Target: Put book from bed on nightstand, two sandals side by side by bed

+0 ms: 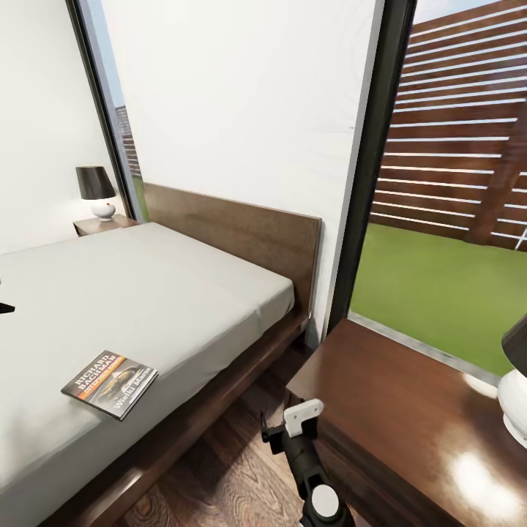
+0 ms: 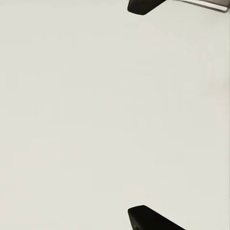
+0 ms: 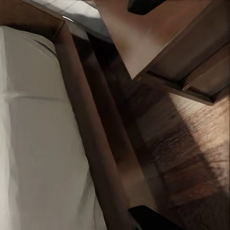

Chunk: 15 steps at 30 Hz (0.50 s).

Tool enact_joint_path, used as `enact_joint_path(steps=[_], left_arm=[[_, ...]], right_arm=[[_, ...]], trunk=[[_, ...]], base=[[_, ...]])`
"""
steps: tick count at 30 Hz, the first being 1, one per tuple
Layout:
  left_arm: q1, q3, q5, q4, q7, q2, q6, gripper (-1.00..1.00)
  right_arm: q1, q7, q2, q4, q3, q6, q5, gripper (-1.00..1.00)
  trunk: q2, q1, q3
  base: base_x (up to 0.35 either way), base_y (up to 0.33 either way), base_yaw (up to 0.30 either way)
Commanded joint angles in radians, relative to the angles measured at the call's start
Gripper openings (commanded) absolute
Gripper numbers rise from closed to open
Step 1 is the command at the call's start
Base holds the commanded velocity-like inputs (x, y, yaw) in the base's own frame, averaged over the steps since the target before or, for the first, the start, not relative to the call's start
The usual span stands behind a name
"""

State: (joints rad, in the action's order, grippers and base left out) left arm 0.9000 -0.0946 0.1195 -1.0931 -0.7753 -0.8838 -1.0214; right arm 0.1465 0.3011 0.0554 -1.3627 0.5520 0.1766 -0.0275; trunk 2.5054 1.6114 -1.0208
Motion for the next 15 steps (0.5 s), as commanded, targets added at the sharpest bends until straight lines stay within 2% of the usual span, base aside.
enact_joint_path(steps=[1,7,8,9,12,15], left_arm=[[0.001,-0.001,0.010,0.000,-0.010,0.000,-0.003,1.00],[0.001,-0.006,0.032,0.003,-0.013,-0.029,-0.002,1.00],[0.001,-0.007,0.041,0.006,-0.014,-0.042,0.000,1.00],[0.001,-0.007,0.041,0.006,-0.014,-0.042,0.000,1.00],[0.000,-0.007,0.048,0.025,-0.016,-0.063,0.003,1.00],[-0.001,-0.008,0.050,0.064,-0.018,-0.084,0.005,1.00]], right_arm=[[0.001,0.006,0.000,-0.001,0.002,0.008,-0.003,1.00],[0.001,0.007,0.000,0.026,0.072,0.007,-0.008,1.00],[0.001,0.008,0.000,0.033,0.099,0.007,-0.009,1.00],[0.001,0.008,0.000,0.033,0.099,0.007,-0.009,1.00],[0.001,0.010,0.000,0.039,0.132,0.010,-0.009,1.00],[0.001,0.009,0.000,0.043,0.146,0.012,-0.008,1.00]], trunk=[[0.000,0.000,-0.001],[0.000,0.000,-0.001],[0.000,0.000,-0.001],[0.000,0.000,-0.001],[0.000,0.000,-0.001],[0.000,0.000,-0.001]], base=[[0.000,0.000,0.000],[0.000,0.000,0.000],[0.000,0.000,0.000],[0.000,0.000,0.000],[0.000,0.000,0.000],[0.000,0.000,0.000]])
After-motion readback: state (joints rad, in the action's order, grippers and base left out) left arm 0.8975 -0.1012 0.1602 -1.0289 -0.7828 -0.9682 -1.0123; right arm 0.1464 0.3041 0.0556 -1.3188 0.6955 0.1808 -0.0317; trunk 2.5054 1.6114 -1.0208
